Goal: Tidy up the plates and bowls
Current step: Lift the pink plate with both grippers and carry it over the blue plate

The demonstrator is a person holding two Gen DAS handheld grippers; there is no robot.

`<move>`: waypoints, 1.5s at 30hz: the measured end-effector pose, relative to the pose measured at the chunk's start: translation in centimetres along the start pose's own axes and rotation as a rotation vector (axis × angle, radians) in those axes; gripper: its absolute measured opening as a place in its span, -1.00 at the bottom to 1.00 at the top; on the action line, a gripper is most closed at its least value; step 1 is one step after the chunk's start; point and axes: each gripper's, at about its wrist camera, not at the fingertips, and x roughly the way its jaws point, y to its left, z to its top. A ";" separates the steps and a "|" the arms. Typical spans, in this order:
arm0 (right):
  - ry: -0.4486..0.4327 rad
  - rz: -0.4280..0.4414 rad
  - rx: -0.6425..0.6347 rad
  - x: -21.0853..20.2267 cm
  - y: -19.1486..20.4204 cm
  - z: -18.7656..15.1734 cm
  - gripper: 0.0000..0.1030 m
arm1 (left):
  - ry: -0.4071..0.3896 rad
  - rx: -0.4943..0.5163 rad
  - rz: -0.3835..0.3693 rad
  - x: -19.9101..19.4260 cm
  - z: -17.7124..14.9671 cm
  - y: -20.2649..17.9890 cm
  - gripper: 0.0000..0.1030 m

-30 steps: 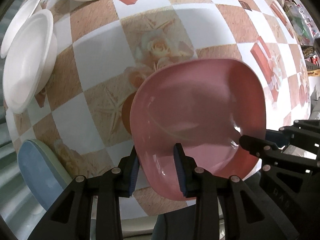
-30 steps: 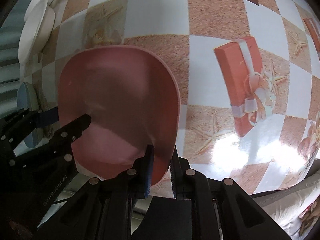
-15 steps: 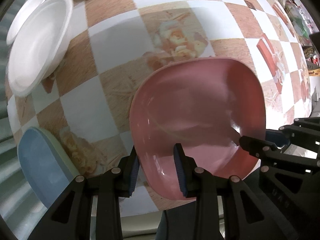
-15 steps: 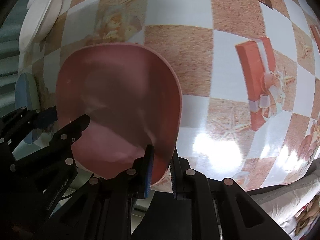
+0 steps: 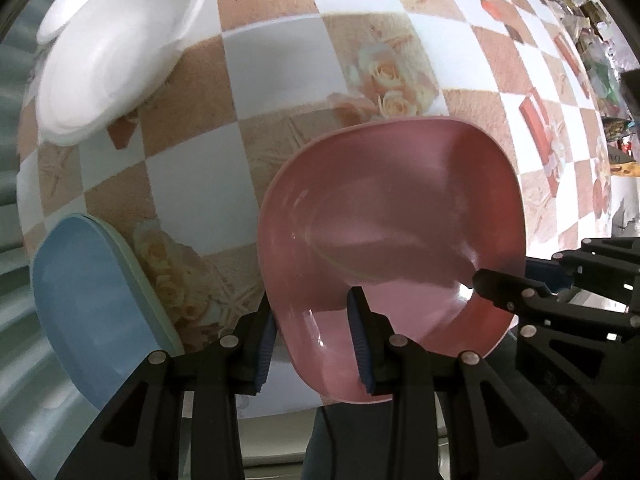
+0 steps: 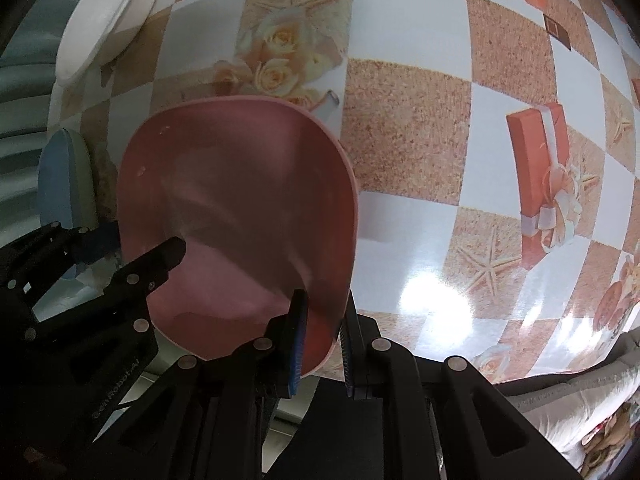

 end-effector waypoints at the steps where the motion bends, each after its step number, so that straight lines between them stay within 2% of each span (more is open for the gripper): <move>1: 0.000 -0.003 -0.002 -0.2 0.0 0.0 -0.67 | -0.010 0.000 0.003 -0.5 0.1 -0.1 -0.29; 7: -0.024 -0.015 -0.012 -1.8 0.4 0.7 -0.67 | -0.075 -0.002 0.011 -3.3 0.2 -0.4 -0.29; 17: -0.067 -0.030 -0.118 -5.5 4.0 2.8 -0.67 | -0.165 -0.152 -0.024 -7.4 -1.3 3.0 -0.29; 20: -0.068 -0.025 -0.170 -6.0 6.2 3.4 -0.67 | -0.178 -0.187 -0.010 -6.5 -2.9 4.7 -0.29; 30: -0.032 0.008 -0.305 -4.0 13.9 4.1 -0.67 | -0.165 -0.289 0.048 -7.2 -6.1 12.6 -0.29; 36: 0.006 0.008 -0.366 -2.1 17.7 4.0 -0.66 | -0.158 -0.329 0.095 -6.3 -7.2 14.6 -0.29; 41: 0.041 0.018 -0.379 -0.4 19.5 4.2 -0.66 | -0.150 -0.369 0.100 -5.5 -7.4 15.8 -0.29; 45: 0.046 0.014 -0.404 0.2 20.0 3.6 -0.66 | -0.148 -0.375 0.114 -5.6 -8.2 16.0 -0.01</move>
